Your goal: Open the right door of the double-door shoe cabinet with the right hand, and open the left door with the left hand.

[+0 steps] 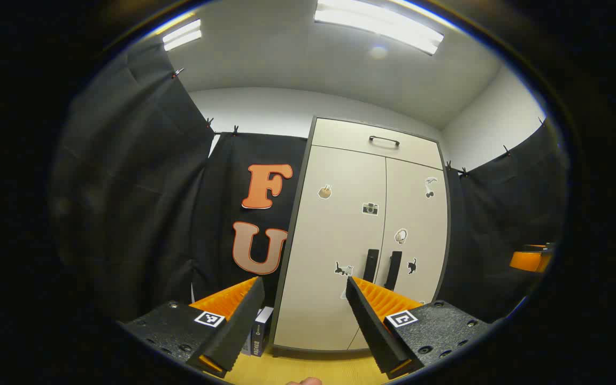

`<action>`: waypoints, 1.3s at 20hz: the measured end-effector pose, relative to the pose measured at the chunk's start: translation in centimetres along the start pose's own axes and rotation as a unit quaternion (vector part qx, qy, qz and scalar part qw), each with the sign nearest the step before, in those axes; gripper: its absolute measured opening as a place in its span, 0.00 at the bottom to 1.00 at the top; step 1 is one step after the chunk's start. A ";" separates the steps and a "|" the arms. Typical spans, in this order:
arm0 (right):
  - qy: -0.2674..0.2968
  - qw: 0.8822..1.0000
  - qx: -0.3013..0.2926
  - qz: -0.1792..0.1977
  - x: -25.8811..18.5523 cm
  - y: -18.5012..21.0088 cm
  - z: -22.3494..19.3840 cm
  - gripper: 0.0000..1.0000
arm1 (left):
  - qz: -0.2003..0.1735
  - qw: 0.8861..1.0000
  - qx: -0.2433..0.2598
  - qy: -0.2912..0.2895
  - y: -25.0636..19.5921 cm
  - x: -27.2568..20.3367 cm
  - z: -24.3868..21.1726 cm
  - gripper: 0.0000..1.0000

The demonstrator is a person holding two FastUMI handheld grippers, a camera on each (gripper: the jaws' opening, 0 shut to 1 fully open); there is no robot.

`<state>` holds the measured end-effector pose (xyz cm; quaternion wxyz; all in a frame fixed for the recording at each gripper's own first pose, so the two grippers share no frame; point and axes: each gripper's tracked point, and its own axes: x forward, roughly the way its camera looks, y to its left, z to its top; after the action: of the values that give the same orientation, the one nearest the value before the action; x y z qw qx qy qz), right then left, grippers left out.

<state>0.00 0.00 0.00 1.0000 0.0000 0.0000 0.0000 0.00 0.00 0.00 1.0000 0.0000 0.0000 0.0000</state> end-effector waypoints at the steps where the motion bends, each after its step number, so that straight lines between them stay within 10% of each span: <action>1: 0.000 1.000 0.000 0.001 0.1 0.0 0.0 0.98 | 0.000 1.000 0.001 0.001 0.0 0.1 0.0 0.91; 26: 0.016 0.999 0.001 0.031 9.8 3.1 -1.8 0.98 | 0.008 1.000 0.016 -0.013 0.3 1.7 -0.1 0.94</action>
<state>9.82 3.10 -1.80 0.9994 0.0006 0.0164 0.0309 1.73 0.32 -0.05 0.9997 0.0161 -0.0131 0.0085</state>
